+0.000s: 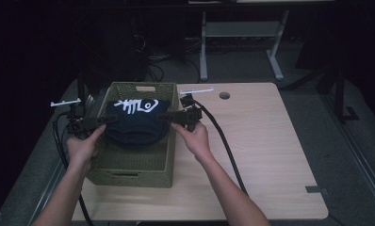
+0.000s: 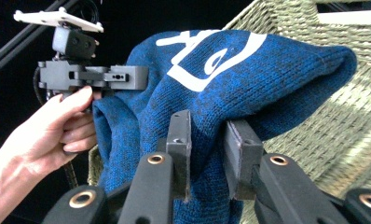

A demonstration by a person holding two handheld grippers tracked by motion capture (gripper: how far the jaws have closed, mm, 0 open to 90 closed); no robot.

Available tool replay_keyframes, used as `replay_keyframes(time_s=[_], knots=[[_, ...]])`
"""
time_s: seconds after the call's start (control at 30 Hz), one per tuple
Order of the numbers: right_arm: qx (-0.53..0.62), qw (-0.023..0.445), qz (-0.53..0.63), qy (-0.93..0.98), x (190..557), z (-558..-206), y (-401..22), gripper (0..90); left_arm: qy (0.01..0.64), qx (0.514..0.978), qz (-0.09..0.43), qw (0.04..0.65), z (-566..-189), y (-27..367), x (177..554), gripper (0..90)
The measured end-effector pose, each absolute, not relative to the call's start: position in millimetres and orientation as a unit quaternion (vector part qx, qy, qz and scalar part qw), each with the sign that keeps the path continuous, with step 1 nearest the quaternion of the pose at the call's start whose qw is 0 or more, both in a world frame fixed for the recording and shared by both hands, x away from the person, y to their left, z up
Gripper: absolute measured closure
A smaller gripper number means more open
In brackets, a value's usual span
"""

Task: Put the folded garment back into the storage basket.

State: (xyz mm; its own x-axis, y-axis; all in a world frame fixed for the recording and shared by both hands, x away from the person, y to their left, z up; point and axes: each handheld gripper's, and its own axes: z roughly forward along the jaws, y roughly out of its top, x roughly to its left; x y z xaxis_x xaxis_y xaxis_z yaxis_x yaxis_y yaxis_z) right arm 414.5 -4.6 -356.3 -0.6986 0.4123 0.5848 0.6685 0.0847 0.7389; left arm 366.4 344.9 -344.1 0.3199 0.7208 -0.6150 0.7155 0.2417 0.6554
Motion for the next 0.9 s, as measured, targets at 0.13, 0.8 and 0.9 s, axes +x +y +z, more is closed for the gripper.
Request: replay_keyframes(time_s=[0.13, 0.8, 0.9], knots=[[-0.373, 0.114, -0.559, -0.731, 414, -361, 5, 73.3, 0.592, 0.606, -0.001, 0.532, -352, 353, 365, 62.8], [-0.386, 0.102, -0.536, -0.744, 413, -381, 29, 72.6, 0.623, 0.596, 0.003, 0.506, -365, 367, 366, 61.9], [-0.389, 0.101, -0.534, -0.744, 413, -386, 29, 72.1, 0.623, 0.595, -0.002, 0.507, -366, 366, 366, 60.6]])
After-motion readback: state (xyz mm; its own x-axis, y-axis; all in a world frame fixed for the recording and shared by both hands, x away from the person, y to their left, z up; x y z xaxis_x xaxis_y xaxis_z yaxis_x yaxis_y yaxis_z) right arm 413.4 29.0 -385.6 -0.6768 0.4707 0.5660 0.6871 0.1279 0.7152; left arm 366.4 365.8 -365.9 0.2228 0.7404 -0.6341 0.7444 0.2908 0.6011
